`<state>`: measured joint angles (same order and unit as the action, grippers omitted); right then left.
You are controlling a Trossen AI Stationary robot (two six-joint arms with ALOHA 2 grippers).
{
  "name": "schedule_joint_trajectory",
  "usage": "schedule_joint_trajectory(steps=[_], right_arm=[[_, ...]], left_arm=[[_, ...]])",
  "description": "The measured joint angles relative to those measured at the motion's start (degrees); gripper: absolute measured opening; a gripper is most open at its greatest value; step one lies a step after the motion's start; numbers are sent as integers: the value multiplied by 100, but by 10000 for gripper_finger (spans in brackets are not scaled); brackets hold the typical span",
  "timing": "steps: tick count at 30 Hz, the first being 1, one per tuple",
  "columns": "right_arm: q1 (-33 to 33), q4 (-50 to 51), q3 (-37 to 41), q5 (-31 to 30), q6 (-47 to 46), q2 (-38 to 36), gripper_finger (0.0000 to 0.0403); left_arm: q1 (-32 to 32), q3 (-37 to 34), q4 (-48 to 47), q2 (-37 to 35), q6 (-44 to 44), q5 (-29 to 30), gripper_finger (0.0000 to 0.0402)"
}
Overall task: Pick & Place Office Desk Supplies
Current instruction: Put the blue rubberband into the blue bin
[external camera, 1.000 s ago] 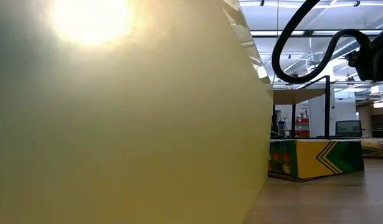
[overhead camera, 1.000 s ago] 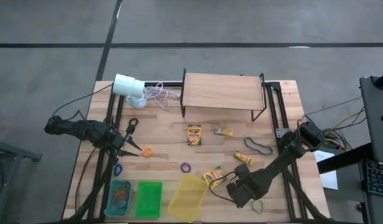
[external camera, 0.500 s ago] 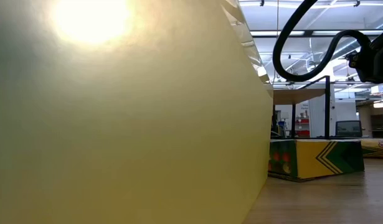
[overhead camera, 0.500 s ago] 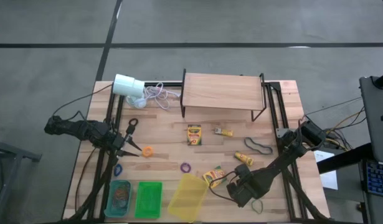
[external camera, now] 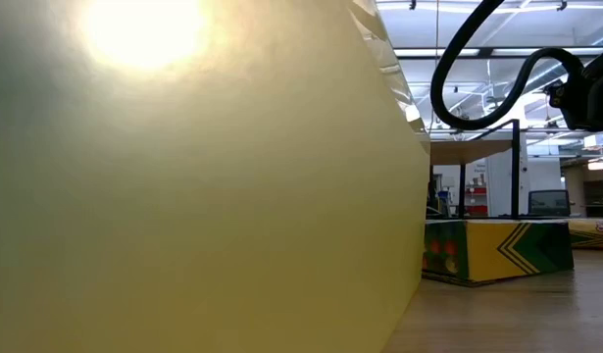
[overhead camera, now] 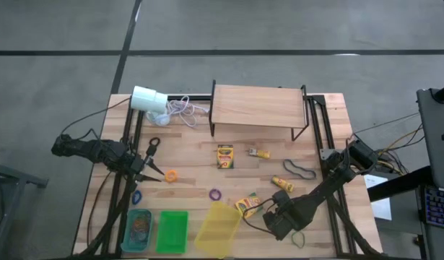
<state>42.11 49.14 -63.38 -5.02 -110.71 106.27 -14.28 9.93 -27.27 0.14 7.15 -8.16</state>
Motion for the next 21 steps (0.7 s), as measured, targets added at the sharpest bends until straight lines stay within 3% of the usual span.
schedule_joint_trajectory(steps=[5, 12, 21], right_arm=[[-2, 634, -367, -485, 60, -57, 8], [53, 1756, -1152, -1695, 416, -144, 8], [186, 2225, -1860, -4504, 1533, -181, 8]], left_arm=[[0, 0, -2, -2, 0, 1, 127], [-2, 0, -6, 1, -1, 0, 127], [0, 0, -6, 0, 1, 0, 127]])
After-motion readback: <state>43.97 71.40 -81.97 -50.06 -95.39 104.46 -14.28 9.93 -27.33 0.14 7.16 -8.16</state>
